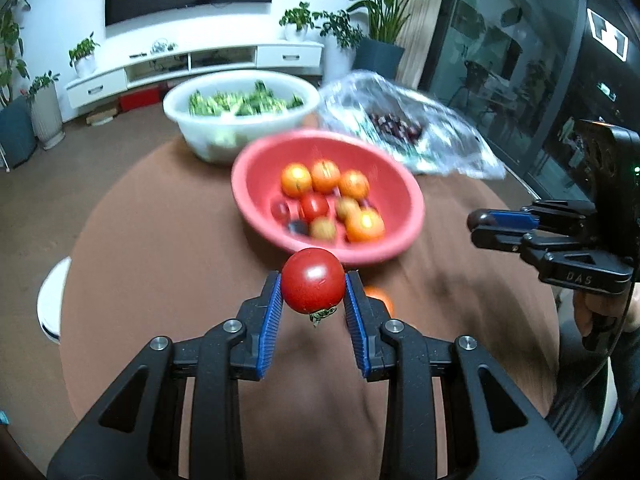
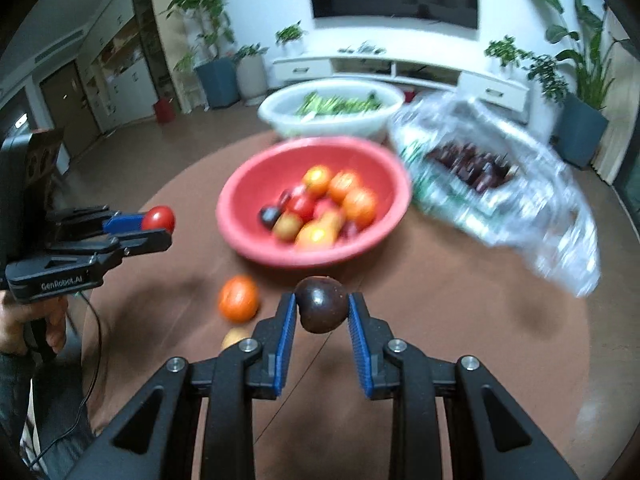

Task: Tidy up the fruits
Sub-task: 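Carry the held tomato and plum over the red bowl with both tools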

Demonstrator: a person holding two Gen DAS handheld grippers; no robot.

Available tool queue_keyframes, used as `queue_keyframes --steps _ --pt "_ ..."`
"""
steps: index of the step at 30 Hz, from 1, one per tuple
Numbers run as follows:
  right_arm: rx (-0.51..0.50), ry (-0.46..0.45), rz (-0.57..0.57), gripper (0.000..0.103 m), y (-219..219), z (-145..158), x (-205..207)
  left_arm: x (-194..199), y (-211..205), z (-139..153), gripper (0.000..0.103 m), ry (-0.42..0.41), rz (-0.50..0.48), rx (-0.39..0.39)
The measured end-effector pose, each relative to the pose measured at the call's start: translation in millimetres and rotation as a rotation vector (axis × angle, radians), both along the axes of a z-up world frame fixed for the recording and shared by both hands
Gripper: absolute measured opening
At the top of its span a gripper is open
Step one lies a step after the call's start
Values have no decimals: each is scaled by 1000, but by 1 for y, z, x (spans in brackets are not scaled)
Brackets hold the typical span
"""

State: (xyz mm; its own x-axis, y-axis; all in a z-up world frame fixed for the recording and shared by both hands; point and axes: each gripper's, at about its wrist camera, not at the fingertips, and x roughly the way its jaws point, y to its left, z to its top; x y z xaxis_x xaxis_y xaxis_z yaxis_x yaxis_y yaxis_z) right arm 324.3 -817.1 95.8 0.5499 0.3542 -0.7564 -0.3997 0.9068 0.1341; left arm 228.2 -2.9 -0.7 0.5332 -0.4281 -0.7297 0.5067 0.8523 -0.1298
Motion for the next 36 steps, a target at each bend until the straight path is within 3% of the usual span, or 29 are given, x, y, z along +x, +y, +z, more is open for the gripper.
queue_keyframes --steps 7,13,19,36 --pt "-8 -66 -9 29 15 24 51 56 -27 20 29 -57 -5 46" --pt "-48 -57 29 29 43 12 80 86 -54 -3 29 -38 -28 87" --pt "-99 -34 49 29 58 -9 90 94 -61 -28 29 -9 -26 84" --pt "-147 17 42 29 69 -42 104 108 -66 -51 29 5 -24 96"
